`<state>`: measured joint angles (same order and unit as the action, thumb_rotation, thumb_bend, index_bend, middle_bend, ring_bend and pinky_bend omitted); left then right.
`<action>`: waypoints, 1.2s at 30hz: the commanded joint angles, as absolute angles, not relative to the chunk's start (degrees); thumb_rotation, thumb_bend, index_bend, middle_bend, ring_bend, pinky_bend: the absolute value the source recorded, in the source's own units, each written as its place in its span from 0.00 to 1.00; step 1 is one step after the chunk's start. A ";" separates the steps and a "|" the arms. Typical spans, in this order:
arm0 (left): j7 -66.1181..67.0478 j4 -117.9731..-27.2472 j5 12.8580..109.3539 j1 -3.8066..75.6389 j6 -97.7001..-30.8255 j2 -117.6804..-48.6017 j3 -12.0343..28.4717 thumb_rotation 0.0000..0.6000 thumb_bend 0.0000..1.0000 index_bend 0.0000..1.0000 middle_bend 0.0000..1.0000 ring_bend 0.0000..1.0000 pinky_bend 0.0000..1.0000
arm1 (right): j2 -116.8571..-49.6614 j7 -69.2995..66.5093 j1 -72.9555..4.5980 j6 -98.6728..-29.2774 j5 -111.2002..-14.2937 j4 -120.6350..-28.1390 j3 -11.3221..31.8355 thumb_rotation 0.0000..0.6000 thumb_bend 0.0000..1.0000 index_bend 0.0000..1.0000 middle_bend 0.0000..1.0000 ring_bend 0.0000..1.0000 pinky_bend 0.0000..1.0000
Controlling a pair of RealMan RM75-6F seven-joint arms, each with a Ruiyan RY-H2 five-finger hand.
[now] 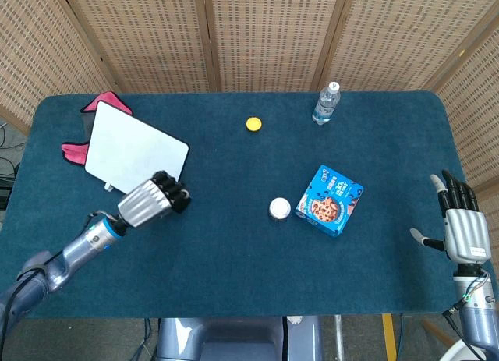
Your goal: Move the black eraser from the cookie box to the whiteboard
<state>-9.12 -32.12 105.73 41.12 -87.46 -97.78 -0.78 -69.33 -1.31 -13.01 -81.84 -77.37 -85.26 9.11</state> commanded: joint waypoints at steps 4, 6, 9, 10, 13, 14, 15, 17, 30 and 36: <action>-16.40 -18.54 97.31 39.01 -81.08 -102.20 3.24 1.00 0.26 0.63 0.46 0.49 0.45 | -69.31 -0.92 -13.11 -81.36 -77.82 -85.70 9.07 1.00 0.00 0.00 0.00 0.00 0.05; -17.57 -15.72 96.20 39.43 -79.60 -103.71 3.62 1.00 0.26 0.63 0.46 0.49 0.45 | -69.32 -0.75 -13.08 -81.27 -77.91 -85.87 9.07 1.00 0.00 0.00 0.00 0.00 0.05; -18.34 -12.45 94.92 40.17 -77.67 -105.75 3.98 1.00 0.26 0.63 0.46 0.49 0.45 | -69.29 -0.68 -13.04 -81.03 -77.89 -86.03 9.10 1.00 0.00 0.00 0.00 0.00 0.05; -18.60 -11.72 94.63 40.41 -77.20 -106.25 4.03 1.00 0.26 0.63 0.46 0.49 0.45 | -69.26 -0.66 -13.06 -80.91 -77.86 -86.09 9.12 1.00 0.00 0.00 0.00 0.00 0.05; -18.85 -10.12 93.84 41.15 -75.47 -107.56 4.16 1.00 0.25 0.63 0.46 0.49 0.45 | -69.17 -0.57 -13.07 -80.52 -77.67 -86.19 9.15 1.00 0.00 0.00 0.00 0.00 0.05; -18.94 -9.68 93.59 41.43 -74.99 -108.02 4.20 1.00 0.25 0.63 0.46 0.49 0.45 | -69.15 -0.51 -13.07 -80.41 -77.61 -86.19 9.16 1.00 0.00 0.00 0.00 0.00 0.05; -19.11 -9.29 93.38 41.66 -74.79 -108.45 4.21 1.00 0.25 0.63 0.46 0.49 0.45 | -69.13 -0.50 -13.06 -80.32 -77.57 -86.20 9.16 1.00 0.00 0.00 0.00 0.00 0.05; -19.47 -8.71 93.09 41.90 -74.62 -109.10 4.18 1.00 0.20 0.52 0.33 0.39 0.41 | -69.06 -0.55 -13.03 -80.22 -77.57 -86.25 9.17 1.00 0.00 0.00 0.00 0.00 0.05; -27.55 -7.35 91.78 40.05 -78.30 -109.36 3.19 1.00 0.00 0.00 0.00 0.00 0.00 | -68.78 -0.60 -13.01 -79.35 -77.66 -86.38 9.15 1.00 0.00 0.00 0.00 0.00 0.05; -33.96 -11.06 91.47 35.88 -84.01 -104.80 2.44 1.00 0.00 0.00 0.00 0.00 0.00 | -68.25 -0.43 -12.66 -79.72 -78.31 -87.38 8.90 1.00 0.00 0.00 0.00 0.00 0.05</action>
